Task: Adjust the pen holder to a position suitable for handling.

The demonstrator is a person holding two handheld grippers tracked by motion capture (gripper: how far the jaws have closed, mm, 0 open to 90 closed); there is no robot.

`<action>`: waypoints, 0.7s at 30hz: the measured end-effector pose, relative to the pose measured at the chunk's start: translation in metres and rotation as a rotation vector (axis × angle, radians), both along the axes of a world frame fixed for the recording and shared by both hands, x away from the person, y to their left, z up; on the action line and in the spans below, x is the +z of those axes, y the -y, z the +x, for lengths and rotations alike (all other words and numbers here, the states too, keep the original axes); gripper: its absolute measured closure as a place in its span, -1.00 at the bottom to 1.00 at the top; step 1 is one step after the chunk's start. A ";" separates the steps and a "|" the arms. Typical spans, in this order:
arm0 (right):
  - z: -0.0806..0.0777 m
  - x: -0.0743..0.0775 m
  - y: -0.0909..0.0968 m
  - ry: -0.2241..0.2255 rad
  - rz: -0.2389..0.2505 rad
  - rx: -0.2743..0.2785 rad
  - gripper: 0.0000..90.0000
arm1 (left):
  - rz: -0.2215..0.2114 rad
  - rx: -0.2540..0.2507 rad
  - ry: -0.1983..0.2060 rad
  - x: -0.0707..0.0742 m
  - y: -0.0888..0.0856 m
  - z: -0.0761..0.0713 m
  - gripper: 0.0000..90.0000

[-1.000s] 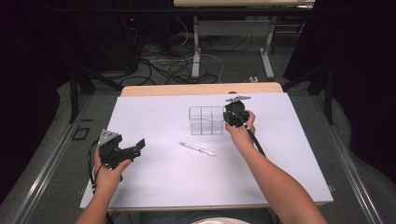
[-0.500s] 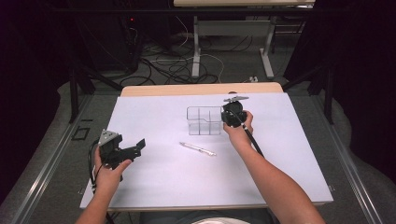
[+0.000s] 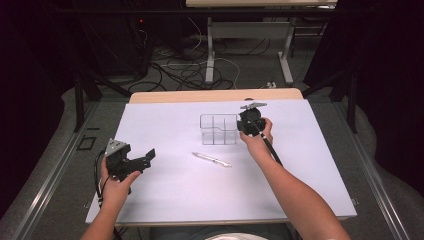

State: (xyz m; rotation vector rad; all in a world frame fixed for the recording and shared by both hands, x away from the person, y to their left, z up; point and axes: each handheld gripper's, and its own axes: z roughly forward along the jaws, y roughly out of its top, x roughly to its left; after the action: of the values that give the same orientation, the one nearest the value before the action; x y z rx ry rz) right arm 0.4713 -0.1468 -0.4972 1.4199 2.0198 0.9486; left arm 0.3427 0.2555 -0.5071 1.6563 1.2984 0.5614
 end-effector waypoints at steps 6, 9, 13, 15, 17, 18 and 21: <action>-0.001 0.004 0.004 -0.006 0.009 0.003 0.43 | -0.002 0.003 0.001 0.000 -0.001 -0.001 -0.97; -0.002 0.006 0.006 -0.012 0.006 0.007 0.33 | -0.002 0.002 0.002 0.000 -0.001 -0.001 -0.97; -0.005 0.009 0.008 -0.013 0.003 0.027 0.25 | -0.004 0.003 -0.002 0.000 -0.001 -0.001 -0.97; -0.007 0.012 0.009 -0.013 0.005 0.034 0.22 | -0.004 0.002 -0.001 0.000 -0.001 -0.001 -0.97; -0.008 0.014 0.010 -0.018 0.007 0.050 0.20 | -0.005 0.002 -0.001 0.000 0.000 -0.001 -0.97; -0.009 0.014 0.010 -0.017 0.010 0.054 0.18 | -0.006 0.002 -0.002 0.000 0.000 -0.001 -0.97; -0.012 0.018 0.011 -0.025 0.024 0.074 0.09 | -0.004 0.002 -0.004 0.000 0.000 -0.001 -0.97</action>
State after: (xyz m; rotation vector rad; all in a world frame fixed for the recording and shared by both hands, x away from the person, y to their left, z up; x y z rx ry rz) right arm 0.4597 -0.1574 -0.4789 1.3847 2.0988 0.9942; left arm 0.3420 0.2559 -0.5071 1.6543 1.3032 0.5564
